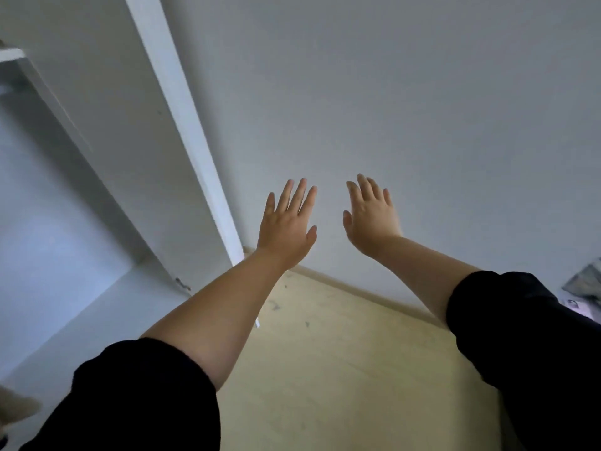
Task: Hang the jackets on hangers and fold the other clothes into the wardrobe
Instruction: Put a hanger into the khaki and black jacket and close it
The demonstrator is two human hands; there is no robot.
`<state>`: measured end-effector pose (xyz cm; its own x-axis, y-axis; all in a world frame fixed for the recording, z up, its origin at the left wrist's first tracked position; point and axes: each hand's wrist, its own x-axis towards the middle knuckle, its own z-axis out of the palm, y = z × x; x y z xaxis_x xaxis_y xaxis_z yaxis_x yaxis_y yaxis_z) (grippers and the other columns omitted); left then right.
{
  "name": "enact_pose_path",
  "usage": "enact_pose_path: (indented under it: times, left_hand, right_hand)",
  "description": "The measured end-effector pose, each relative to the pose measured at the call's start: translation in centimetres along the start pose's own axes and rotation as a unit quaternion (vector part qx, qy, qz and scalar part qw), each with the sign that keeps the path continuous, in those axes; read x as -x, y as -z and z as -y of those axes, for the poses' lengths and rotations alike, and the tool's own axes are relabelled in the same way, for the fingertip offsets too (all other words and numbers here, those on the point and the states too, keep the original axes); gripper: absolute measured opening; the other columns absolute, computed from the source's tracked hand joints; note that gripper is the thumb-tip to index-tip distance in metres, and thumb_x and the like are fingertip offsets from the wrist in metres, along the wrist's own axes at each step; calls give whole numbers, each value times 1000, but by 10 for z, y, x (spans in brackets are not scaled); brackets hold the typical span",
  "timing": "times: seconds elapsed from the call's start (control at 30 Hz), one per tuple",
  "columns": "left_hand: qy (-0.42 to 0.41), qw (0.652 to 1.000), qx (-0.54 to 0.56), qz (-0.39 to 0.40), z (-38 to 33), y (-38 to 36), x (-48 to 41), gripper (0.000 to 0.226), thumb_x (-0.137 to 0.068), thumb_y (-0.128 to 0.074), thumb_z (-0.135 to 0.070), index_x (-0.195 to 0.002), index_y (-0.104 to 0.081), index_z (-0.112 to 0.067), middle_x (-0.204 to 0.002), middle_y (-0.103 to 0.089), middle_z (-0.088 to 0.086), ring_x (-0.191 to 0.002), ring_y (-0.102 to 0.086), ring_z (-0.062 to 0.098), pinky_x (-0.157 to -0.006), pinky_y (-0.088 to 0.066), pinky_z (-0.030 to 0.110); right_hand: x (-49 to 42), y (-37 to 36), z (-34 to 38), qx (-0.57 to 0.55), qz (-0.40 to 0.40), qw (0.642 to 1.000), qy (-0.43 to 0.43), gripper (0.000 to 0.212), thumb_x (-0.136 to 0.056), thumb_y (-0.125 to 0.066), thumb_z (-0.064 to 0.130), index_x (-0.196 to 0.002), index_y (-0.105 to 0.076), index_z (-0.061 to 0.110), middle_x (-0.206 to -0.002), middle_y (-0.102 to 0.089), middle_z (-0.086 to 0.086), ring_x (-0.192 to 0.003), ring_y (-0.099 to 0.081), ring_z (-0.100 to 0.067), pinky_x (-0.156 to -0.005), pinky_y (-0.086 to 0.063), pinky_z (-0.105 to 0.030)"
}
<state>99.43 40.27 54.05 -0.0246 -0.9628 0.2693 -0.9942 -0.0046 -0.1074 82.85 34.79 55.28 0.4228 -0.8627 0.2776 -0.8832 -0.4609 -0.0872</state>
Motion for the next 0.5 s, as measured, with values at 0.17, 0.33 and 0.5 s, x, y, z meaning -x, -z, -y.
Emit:
enact_pose_path:
  times: [0.17, 0.33, 0.5]
  left_hand:
    - [-37, 998, 40, 9, -152, -16, -67, 68, -100, -28, -43, -153, 5, -17, -161, 7, 4, -148, 9, 25, -117, -5, 49]
    - [-62, 995, 64, 35, -254, -43, -114, 68, -100, -26, -44, -152, 8, -16, -161, 9, 5, -148, 10, 25, -117, -4, 49]
    - [-114, 989, 72, 54, -320, -79, -161, 66, -101, -24, -42, -152, 9, -17, -161, 11, 5, -148, 11, 26, -117, -2, 49]
  right_hand:
    - [29, 11, -159, 18, 5, 998, -63, 56, -99, -37, 27, -149, -20, 8, -158, -15, -12, -146, -11, -28, -118, -15, -46]
    - [44, 0, -273, 25, 25, 993, -112, 55, -99, -38, 27, -148, -22, 8, -158, -17, -12, -145, -13, -28, -118, -15, -45]
    - [32, -20, -352, 19, 31, 989, -145, 55, -99, -38, 27, -148, -21, 8, -158, -17, -13, -146, -12, -28, -119, -13, -44]
